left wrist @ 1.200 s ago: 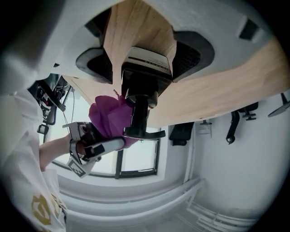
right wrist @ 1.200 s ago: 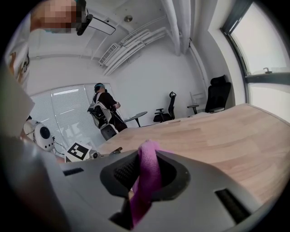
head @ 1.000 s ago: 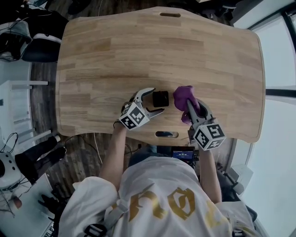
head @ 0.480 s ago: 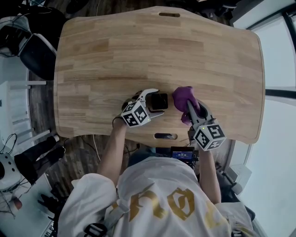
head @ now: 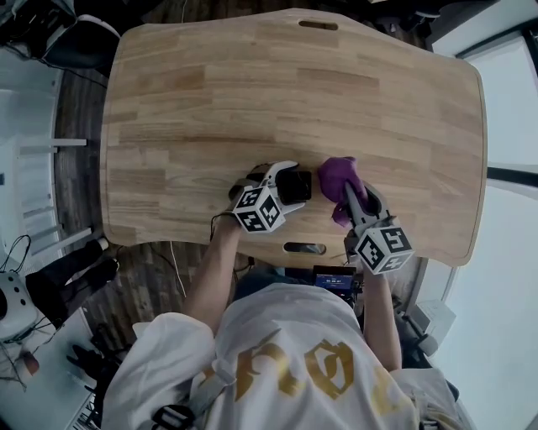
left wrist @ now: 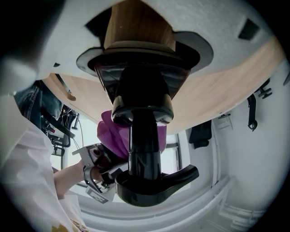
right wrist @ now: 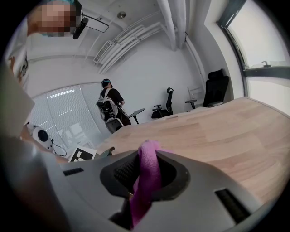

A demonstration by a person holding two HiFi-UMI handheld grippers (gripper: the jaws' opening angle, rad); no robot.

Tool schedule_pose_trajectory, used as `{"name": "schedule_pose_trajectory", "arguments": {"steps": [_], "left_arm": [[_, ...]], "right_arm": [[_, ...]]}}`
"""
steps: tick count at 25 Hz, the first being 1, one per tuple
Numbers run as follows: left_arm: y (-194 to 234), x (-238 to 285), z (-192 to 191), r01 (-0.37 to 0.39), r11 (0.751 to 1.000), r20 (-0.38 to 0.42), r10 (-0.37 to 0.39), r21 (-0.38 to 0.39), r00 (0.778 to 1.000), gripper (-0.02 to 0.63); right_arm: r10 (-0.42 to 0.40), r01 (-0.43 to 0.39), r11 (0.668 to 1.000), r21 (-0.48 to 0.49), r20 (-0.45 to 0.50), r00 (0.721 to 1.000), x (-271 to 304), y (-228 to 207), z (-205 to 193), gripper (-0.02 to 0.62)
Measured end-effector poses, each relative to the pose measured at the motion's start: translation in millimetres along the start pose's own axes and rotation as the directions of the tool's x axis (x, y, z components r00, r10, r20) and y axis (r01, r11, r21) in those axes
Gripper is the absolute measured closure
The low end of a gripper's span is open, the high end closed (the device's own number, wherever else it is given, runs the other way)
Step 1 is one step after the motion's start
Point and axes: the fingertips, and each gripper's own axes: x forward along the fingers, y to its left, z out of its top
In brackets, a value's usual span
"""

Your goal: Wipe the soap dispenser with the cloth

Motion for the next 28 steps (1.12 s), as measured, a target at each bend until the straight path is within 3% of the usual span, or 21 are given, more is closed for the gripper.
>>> {"name": "schedule_pose_trajectory", "arguments": {"steps": [21, 28], "left_arm": [[0, -2, 3, -0.022, 0.999, 0.010, 0.023, -0.027, 1.000, 0.239], [-14, -10, 18, -0.007, 0.999, 0.053, 0.009, -0.050, 0.999, 0.249]], "right_arm": [[-0.012, 0.013, 0.999, -0.034, 0.006, 1.000, -9, -4, 12, 0.545], [-0.003, 0.004, 0.999, -0.049, 0.017, 1.000, -10, 2, 17, 0.545]]}}
